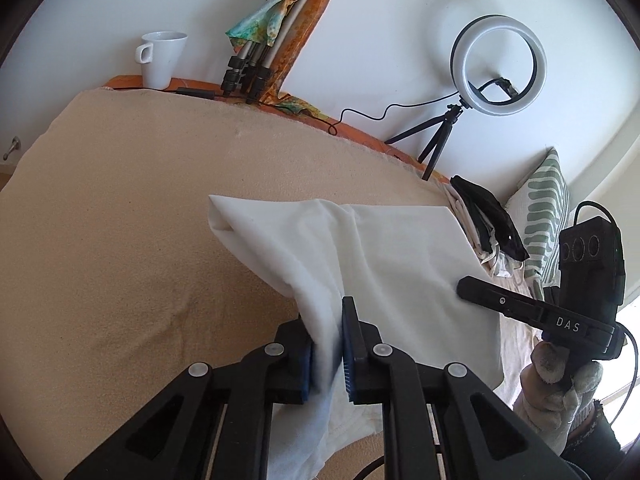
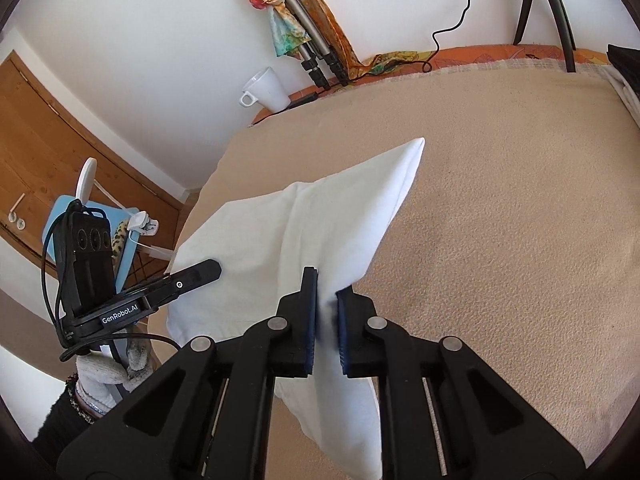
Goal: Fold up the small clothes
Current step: 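Grasp the folded shirt bundle edge with the right tool and lift it, then carry the folded shirt with the right tool onto the clothes stack by the pillow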
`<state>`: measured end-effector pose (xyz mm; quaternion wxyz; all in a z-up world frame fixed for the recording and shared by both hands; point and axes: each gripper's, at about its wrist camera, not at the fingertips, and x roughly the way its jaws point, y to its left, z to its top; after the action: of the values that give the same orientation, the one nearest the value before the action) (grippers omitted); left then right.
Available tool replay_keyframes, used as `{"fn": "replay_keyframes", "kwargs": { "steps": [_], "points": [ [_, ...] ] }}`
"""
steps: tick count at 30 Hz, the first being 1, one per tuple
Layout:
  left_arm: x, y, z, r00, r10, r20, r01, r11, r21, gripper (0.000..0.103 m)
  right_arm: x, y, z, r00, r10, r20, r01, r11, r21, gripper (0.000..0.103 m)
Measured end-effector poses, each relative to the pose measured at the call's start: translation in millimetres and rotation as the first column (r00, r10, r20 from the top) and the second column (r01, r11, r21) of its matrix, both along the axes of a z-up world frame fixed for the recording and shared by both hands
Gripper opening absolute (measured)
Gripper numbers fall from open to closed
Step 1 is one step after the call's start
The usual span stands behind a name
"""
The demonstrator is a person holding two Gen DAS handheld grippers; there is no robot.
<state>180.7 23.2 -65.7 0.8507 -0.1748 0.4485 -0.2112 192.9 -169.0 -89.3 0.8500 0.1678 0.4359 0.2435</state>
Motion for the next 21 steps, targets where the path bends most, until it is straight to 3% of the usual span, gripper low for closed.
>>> {"fn": "replay_keyframes", "kwargs": {
  "steps": [9, 21],
  "points": [
    [3, -55, 19, 0.996, -0.078, 0.049, 0.078, 0.997, 0.005, 0.009, -19, -39, 31, 0.996, -0.042, 0.084, 0.048, 0.996, -0.069, 0.010],
    [22, -155, 49, 0.979, -0.171, 0.115, 0.173, 0.985, -0.009, 0.009, -34, -136, 66, 0.978, -0.145, 0.152, 0.158, 0.985, -0.072, 0.010]
  ]
}}
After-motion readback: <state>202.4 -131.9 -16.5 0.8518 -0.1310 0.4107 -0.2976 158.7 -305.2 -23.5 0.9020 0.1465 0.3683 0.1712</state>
